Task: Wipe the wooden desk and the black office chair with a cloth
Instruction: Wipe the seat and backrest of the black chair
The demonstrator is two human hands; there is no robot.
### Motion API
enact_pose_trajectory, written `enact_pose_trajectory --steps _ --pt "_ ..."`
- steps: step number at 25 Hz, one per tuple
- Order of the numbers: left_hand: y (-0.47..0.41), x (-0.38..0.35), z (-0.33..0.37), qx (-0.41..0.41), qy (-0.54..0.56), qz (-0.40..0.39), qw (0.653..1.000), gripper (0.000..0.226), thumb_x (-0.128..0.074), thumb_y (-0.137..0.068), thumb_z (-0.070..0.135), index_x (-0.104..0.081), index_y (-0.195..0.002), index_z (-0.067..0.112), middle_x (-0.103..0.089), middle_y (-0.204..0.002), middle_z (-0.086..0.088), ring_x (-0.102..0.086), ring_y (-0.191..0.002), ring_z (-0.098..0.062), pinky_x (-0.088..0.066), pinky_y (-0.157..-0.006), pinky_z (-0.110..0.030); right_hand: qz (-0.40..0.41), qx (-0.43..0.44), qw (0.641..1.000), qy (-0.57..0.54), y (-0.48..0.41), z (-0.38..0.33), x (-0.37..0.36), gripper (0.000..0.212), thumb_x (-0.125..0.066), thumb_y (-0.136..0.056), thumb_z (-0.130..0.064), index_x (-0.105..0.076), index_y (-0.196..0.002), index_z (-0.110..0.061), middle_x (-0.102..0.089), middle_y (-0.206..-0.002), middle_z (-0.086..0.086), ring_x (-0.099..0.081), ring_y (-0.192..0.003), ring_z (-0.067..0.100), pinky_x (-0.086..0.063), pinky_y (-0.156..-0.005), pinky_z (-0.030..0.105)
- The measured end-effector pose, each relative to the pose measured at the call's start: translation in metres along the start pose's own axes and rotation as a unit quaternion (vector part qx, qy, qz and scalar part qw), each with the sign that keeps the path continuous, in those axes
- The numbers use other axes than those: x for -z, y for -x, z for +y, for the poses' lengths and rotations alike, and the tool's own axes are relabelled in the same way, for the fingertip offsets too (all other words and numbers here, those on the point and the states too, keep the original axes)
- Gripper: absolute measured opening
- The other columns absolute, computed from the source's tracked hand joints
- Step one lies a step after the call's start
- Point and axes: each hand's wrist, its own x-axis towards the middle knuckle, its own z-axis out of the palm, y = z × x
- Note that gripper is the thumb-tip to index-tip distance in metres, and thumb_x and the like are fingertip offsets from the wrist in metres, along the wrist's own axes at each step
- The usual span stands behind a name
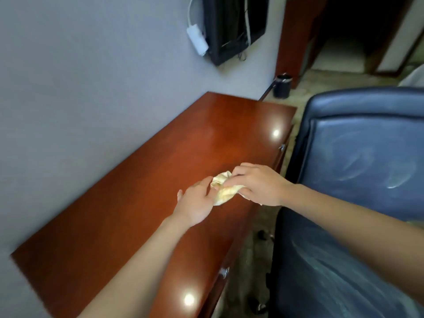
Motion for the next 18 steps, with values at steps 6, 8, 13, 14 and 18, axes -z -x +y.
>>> enact_pose_trajectory --steps 6,8,13,14,18 --pt "-0.039 0.044 0.150 -0.181 0.173 0.038 0.967 0.025 -0.047 -0.096 0.030 -0.059 -0.116 0.022 -0.065 -0.105 0.001 -0.059 -0.089 -0.012 -0.049 -0.075 -0.022 0.210 -0.191 0.959 0.016 0.064 0.030 0.099 0.041 -0.057 -0.086 -0.011 -0.061 -0.123 -0.028 -0.061 -0.110 -0.005 -0.052 -0.103 0.017 -0.041 -0.080 0.026" --pt "-0.038 0.056 0.198 -0.235 0.245 0.043 0.940 0.015 -0.049 -0.094 0.023 -0.062 -0.103 0.021 -0.063 -0.095 0.004 -0.057 -0.081 -0.009 -0.044 -0.063 -0.016 0.281 -0.249 0.927 0.001 0.086 0.024 0.134 0.043 -0.059 -0.080 -0.004 -0.064 -0.119 -0.022 -0.064 -0.106 -0.002 -0.055 -0.101 0.020 -0.044 -0.084 0.029" --pt "-0.007 0.091 0.296 -0.376 0.366 -0.039 0.850 0.020 -0.049 -0.092 -0.001 -0.061 -0.103 0.011 -0.061 -0.094 -0.002 -0.055 -0.082 -0.009 -0.041 -0.064 -0.006 0.412 -0.341 0.843 -0.052 0.138 -0.022 0.217 0.052 -0.067 -0.072 0.005 -0.063 -0.120 -0.016 -0.064 -0.109 0.004 -0.058 -0.103 0.019 -0.044 -0.091 0.027" --pt "0.000 0.098 0.310 -0.401 0.380 -0.066 0.831 0.020 -0.049 -0.092 -0.002 -0.061 -0.102 0.012 -0.062 -0.095 -0.002 -0.056 -0.082 -0.009 -0.042 -0.067 -0.007 0.417 -0.345 0.837 -0.083 0.150 -0.030 0.231 0.051 -0.070 -0.076 0.001 -0.061 -0.122 -0.017 -0.062 -0.113 0.003 -0.058 -0.107 0.017 -0.044 -0.094 0.026" --pt "0.028 0.107 0.340 -0.483 0.371 -0.172 0.774 0.028 -0.049 -0.094 0.003 -0.062 -0.103 0.026 -0.066 -0.105 0.003 -0.062 -0.101 -0.013 -0.048 -0.090 -0.028 0.462 -0.331 0.770 -0.291 0.200 -0.063 0.270 0.027 -0.062 -0.088 -0.022 -0.066 -0.114 -0.022 -0.068 -0.111 -0.004 -0.063 -0.104 0.010 -0.047 -0.084 0.018"
